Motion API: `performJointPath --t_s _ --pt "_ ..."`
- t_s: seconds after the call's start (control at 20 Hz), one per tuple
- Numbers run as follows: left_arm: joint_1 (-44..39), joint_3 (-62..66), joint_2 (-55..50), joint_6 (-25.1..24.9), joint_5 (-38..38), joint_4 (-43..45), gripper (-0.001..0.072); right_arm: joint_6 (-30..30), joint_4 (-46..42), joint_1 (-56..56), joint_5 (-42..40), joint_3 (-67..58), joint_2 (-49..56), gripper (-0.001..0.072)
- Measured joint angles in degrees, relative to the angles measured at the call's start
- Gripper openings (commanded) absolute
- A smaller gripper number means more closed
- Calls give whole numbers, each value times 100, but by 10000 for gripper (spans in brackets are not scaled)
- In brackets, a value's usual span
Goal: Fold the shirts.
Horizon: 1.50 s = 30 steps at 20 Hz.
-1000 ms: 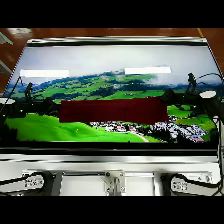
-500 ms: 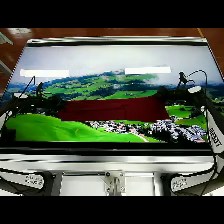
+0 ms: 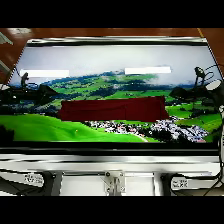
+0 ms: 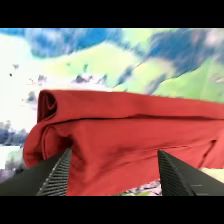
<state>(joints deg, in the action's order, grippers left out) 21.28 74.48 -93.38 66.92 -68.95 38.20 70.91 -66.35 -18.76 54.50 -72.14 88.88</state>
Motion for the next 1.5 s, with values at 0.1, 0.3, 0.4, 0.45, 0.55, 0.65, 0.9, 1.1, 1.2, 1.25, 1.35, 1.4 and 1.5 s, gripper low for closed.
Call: performJointPath --t_s 0.1,0.3,0.4,0.45,0.55,0.65,0.9,1.1,1.2,1.25,1.35,1.4,1.5 --pt "31 199 190 42 -192 -17 584 249 -455 -144 450 -55 48 664" --pt "-109 363 592 92 -509 -13 584 221 17 -282 1132 -94 614 664" --pt "-225 391 811 103 -656 -11 584 125 437 -280 1274 -103 920 664" --pt "-297 404 920 101 -662 -9 584 79 647 -267 1281 -105 1067 665" --pt "-446 426 1117 57 -726 -57 584 15 1067 -227 1386 -116 1283 664" --pt "-579 433 1255 17 -761 -136 584 -24 1344 -175 1394 -129 1447 663" --pt "-920 444 1397 -72 -671 -398 584 -310 1746 46 1325 -105 1740 108" --pt "-1204 442 1408 -111 -313 -452 353 -695 2059 101 1462 -101 1665 63" --pt "-1416 444 1384 -116 -2 -466 103 -793 2273 105 1602 -109 1438 63" --pt "-1552 442 1344 -120 136 -468 101 -807 2319 114 1648 -111 1316 63" --pt "-1917 431 1176 -120 369 -492 49 -800 2424 116 1766 -114 988 63" --pt "-2124 426 1043 -125 459 -485 49 -769 2437 116 1838 -114 826 63" --pt "-2627 420 671 -35 616 -485 49 -675 2461 116 2048 -114 446 63"
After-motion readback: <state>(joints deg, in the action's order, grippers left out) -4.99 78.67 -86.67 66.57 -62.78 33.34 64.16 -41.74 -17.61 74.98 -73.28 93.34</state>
